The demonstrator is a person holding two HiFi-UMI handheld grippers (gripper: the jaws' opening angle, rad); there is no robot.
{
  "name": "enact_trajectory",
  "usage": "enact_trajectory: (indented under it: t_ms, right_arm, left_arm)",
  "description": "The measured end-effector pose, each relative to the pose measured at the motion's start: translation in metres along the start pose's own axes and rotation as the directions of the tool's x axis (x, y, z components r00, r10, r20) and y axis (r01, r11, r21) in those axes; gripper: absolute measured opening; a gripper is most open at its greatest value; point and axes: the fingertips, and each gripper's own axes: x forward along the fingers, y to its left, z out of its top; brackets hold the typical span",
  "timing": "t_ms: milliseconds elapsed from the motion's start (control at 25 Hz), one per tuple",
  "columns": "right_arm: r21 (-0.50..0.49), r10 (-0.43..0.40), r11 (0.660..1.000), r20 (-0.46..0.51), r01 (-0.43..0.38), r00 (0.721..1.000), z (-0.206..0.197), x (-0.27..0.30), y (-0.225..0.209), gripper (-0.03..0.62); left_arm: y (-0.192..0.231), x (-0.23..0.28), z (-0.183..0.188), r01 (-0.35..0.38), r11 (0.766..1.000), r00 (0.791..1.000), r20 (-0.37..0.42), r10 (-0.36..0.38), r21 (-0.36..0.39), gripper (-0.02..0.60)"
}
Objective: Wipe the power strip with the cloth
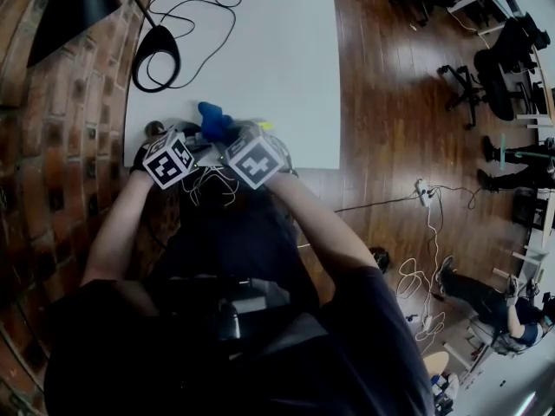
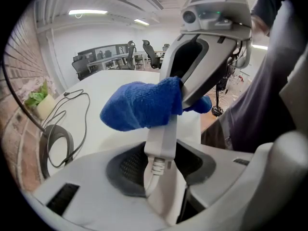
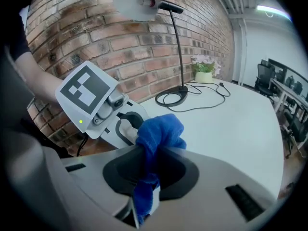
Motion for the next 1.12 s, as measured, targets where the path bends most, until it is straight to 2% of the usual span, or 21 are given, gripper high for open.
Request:
enact_trajectory:
  t_ms: [600, 720, 1120]
  right_arm:
    - [0.023, -0.04, 0.999, 0.016, 0.04, 0.999, -0.014, -0.015, -0.017, 0.063]
    - [0.044, -0.04, 0.998, 0.044, 0.038, 0.998, -0.016, -0.02, -0.021, 0.063]
    - [0.072, -0.095, 0.993, 0.074, 0.09, 0.993, -0.028, -0.033, -0.036, 0.063]
  left_arm:
    - [0.0, 0.0, 0.0, -0.017, 1.0, 1.0, 0.001, 0.017, 0.004, 0.181]
    - [0.0, 0.001, -0.001, -0.017, 1.0, 1.0, 0.003, 0.017, 0.007, 0.181]
    - [-0.001, 0.002, -0.001, -0.022, 1.0, 1.0, 0.006, 0.022, 0.008, 0.182]
